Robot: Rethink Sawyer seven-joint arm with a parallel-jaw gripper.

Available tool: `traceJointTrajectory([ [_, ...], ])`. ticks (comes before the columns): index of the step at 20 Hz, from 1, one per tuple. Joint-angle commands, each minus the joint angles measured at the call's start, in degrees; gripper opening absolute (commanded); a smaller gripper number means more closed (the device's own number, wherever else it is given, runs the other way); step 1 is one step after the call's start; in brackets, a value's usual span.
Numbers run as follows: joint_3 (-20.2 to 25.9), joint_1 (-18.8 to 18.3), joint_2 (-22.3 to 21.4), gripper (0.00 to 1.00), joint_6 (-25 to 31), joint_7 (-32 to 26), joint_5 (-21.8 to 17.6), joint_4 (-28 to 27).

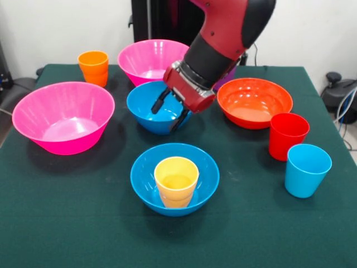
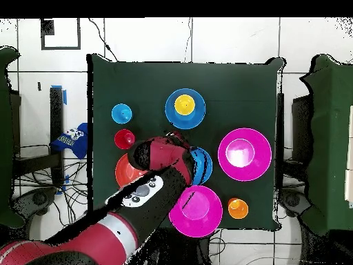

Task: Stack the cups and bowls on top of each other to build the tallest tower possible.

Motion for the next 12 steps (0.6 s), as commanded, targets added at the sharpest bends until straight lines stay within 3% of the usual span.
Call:
traceJointTrajectory([
  [1, 17.58, -5.30, -2.09, 1.00, -2.83, -0.35, -4.43, 4.37],
  [12, 17.73, -4.41, -2.31, 1.00, 1.46, 1.63, -5.50, 3.12],
])
